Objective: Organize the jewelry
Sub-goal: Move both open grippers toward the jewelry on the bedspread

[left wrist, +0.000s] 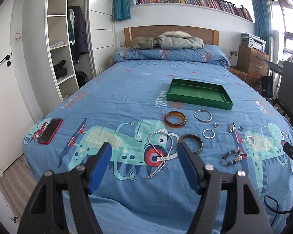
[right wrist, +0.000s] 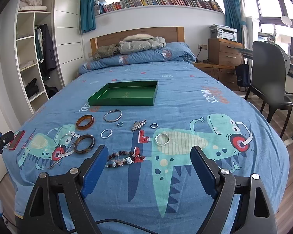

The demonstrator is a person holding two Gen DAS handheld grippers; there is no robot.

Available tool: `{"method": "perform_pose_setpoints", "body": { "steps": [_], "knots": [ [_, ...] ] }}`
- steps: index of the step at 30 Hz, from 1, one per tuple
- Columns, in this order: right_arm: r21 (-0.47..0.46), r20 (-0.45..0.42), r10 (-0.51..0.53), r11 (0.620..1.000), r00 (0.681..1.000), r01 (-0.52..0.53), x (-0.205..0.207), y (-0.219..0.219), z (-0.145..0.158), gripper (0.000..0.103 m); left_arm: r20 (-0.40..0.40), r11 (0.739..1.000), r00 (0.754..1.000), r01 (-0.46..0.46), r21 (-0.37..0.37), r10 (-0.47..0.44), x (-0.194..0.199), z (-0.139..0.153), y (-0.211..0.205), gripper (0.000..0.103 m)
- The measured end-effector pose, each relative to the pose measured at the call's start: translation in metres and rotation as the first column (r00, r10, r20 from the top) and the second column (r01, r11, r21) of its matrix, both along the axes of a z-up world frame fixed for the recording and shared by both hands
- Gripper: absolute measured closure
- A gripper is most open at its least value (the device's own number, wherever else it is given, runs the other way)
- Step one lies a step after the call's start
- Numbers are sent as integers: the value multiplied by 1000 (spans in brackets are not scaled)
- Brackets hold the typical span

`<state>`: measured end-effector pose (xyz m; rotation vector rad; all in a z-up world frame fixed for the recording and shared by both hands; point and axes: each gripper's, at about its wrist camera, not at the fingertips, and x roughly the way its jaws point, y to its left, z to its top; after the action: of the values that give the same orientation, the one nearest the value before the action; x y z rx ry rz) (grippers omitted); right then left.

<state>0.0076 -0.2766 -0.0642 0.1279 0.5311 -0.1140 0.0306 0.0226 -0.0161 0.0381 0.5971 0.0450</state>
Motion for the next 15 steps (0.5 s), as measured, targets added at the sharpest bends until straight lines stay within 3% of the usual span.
{"method": "perform_pose_setpoints", "body": {
  "steps": [6,15],
  "knots": [
    [7,-19,13,1000,1000,-13,11,-5,-4,28,-15,1000,999,28,-6,-28,11,-4,-7,35],
    [33,-33,13,999,999,-12,23,-10,-9,30,-43,1000,999,25,4,-24,25,-8,-12,35]
  ]
}}
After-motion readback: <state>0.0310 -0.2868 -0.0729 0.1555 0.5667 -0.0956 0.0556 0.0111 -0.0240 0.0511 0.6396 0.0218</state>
